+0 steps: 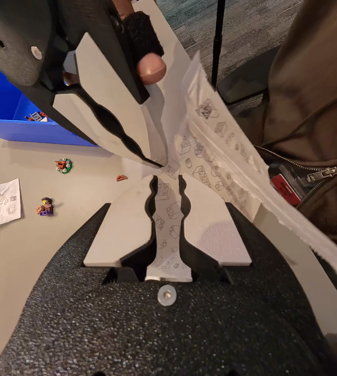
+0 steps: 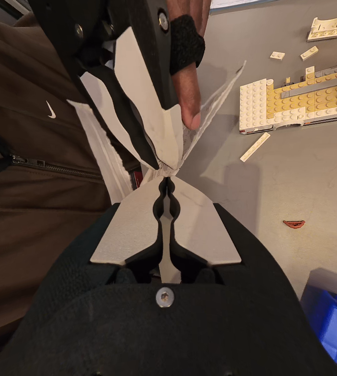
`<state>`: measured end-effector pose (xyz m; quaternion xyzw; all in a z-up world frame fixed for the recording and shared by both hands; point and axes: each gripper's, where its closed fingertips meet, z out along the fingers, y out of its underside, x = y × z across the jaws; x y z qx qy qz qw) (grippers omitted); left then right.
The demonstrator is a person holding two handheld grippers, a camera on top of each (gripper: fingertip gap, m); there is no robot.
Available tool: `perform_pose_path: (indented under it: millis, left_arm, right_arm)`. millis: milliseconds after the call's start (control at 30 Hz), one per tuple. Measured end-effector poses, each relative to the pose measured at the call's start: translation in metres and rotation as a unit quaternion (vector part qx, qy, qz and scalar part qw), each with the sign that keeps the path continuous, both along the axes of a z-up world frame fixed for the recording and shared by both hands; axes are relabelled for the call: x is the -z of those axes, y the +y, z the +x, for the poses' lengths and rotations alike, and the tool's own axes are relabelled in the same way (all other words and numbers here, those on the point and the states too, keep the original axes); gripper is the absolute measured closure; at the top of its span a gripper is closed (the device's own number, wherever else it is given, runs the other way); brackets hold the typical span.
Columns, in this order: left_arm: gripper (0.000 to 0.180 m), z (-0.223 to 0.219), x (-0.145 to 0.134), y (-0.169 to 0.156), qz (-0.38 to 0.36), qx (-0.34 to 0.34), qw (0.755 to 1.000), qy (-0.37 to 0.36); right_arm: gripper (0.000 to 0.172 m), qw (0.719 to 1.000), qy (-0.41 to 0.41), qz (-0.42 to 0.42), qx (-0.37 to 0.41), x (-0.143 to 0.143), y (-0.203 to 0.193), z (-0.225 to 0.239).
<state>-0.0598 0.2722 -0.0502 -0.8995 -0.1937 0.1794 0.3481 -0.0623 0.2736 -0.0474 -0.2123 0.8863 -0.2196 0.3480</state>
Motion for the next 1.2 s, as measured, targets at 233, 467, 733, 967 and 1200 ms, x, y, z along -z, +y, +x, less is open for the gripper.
perform_pose_path:
  millis: [233,467,733,967,1200]
  left_arm:
    - [0.158,-0.006,0.003,-0.007,-0.014,-0.015,1.000,0.010]
    - [0.161,-0.002,0.001,-0.010,-0.017,-0.006,1.000,0.015]
    - [0.160,0.002,0.001,-0.013,-0.023,-0.004,1.000,0.014]
    - [0.160,0.003,-0.007,-0.012,-0.019,0.001,0.999,0.032]
    - [0.160,0.005,-0.027,-0.006,-0.016,0.011,0.996,0.083]
  right_arm:
    - [0.172,1.000,-0.008,-0.007,0.001,-0.001,0.000,-0.001]
    - [0.172,0.999,-0.009,-0.018,0.026,-0.002,-0.003,-0.007]
    - [0.172,0.996,-0.010,-0.035,0.084,0.000,-0.008,-0.017]
    - [0.172,0.992,-0.018,-0.043,0.120,-0.003,-0.007,-0.019]
    - [0.172,0.985,-0.060,-0.075,0.145,-0.028,-0.005,-0.009]
